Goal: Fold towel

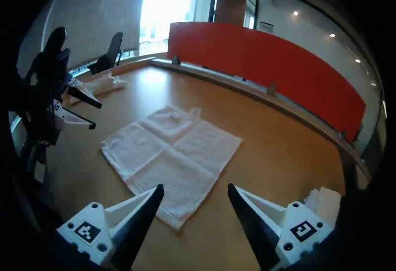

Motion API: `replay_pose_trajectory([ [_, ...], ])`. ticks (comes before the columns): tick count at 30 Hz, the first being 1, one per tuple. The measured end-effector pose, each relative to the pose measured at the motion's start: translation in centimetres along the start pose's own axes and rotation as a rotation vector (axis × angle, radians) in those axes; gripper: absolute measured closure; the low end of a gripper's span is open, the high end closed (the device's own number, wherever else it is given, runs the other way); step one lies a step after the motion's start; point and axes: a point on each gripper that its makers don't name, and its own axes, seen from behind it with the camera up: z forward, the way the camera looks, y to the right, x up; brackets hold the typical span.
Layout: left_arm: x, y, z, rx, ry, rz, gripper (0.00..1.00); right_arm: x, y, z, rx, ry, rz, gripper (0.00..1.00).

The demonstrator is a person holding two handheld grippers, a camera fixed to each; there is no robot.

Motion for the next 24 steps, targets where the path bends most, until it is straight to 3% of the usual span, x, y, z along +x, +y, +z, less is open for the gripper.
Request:
replay_pose_trajectory([
  [11, -4.1, 1.0, 3.0, -0.033, -0.102, 0.023, 0.02, -4.9, -1.7, 2.3, 0.061, -0.108, -0.016, 0.00],
  [24, -7.2, 1.8, 4.4, -0.070, -0.213, 0.011, 0.02, -8.3, -2.3, 3.5, 0.107, -0.194, -0.050, 0.01],
])
